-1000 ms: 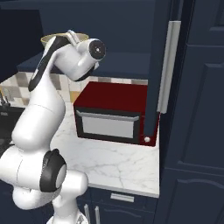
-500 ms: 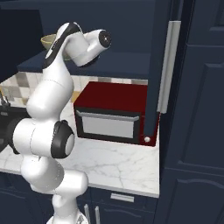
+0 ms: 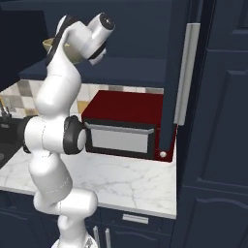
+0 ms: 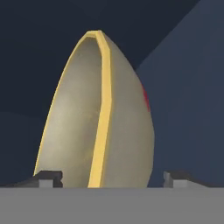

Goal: Take the smaller bowl and place it next to the appetizer plate on the dining counter , and place the larger bowl next to the plate with cooked food.

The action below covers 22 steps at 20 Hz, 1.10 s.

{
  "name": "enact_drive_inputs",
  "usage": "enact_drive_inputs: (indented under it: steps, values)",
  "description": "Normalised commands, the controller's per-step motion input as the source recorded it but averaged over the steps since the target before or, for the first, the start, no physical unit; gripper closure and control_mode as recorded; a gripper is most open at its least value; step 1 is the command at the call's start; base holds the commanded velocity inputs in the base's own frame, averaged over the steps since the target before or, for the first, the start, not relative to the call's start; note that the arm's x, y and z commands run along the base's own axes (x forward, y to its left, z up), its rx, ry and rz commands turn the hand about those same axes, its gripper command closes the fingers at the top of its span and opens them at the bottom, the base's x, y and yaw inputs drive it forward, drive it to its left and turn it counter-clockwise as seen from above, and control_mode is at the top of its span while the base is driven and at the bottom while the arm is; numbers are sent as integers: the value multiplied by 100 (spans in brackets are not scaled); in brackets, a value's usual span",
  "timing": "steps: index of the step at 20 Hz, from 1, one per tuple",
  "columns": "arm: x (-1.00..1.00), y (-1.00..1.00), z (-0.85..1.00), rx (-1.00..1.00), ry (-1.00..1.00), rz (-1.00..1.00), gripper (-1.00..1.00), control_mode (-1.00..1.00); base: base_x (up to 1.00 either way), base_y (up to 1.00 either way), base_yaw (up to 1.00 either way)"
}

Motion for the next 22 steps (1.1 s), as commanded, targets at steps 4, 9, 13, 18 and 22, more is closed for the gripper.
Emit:
enact_drive_inputs:
  steps: [4,9,13,18,22]
  values:
    - [0,12,-4,-6,3,-4,100,-100,0,0,0]
    - [-19,0,-9,2,-1,-3,100,-100,0,0,0]
    - [-59,0,-5,7,-6,-4,100,-100,0,0,0]
    - [-93,0,-20,14,-6,-8,100,-100,0,0,0]
    - [-100,-1,-8,9,-8,-8,100,-100,0,0,0]
